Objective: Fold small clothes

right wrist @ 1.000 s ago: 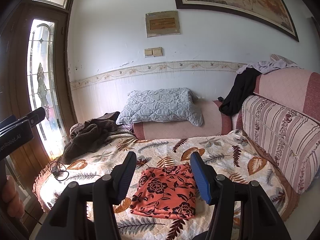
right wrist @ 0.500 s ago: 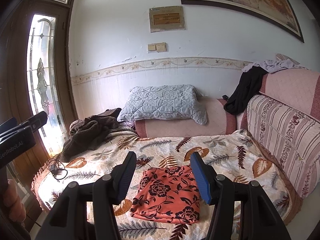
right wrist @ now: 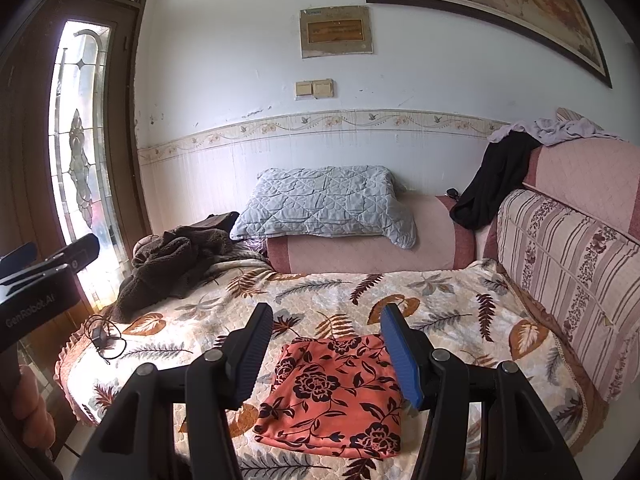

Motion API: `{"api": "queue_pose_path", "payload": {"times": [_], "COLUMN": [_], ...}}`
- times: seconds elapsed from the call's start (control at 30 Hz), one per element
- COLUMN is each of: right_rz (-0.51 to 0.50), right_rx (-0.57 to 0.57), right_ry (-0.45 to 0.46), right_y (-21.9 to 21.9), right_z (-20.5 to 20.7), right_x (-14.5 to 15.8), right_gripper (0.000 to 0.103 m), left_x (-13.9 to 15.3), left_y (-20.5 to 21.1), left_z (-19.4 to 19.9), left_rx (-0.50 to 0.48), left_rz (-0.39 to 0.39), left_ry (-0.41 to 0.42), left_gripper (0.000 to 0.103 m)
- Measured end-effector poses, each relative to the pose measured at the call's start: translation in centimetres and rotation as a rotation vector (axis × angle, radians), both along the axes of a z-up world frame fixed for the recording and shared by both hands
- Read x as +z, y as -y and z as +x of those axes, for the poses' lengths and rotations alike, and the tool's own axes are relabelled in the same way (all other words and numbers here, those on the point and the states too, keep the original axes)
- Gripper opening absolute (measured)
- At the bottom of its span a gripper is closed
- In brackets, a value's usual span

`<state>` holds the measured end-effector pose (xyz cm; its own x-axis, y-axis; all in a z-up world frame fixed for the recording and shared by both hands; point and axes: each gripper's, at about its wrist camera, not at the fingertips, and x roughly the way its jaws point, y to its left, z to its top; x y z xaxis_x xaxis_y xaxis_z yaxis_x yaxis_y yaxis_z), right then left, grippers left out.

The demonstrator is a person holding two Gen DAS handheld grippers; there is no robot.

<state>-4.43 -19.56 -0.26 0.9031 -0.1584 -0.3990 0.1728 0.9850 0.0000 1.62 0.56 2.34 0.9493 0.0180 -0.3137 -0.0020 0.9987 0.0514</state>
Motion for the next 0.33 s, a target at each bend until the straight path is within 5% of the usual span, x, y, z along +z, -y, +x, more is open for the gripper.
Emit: {"api": "queue_pose_path", "payload": {"times": [0.33], "right_rz": [0.055], "right_rx": [0.013], "right_ry": [-0.061], "right_y": [1.7], "right_z": [3.7], "right_x": [-2.0], "right_gripper": [0.060], "left_x": [-2.0], "left_y": [0.7], "left_z": [3.4], "left_rx": [0.004], "left_rz": [0.010], "left_ry": [-0.051], "left_gripper": [0.103]}}
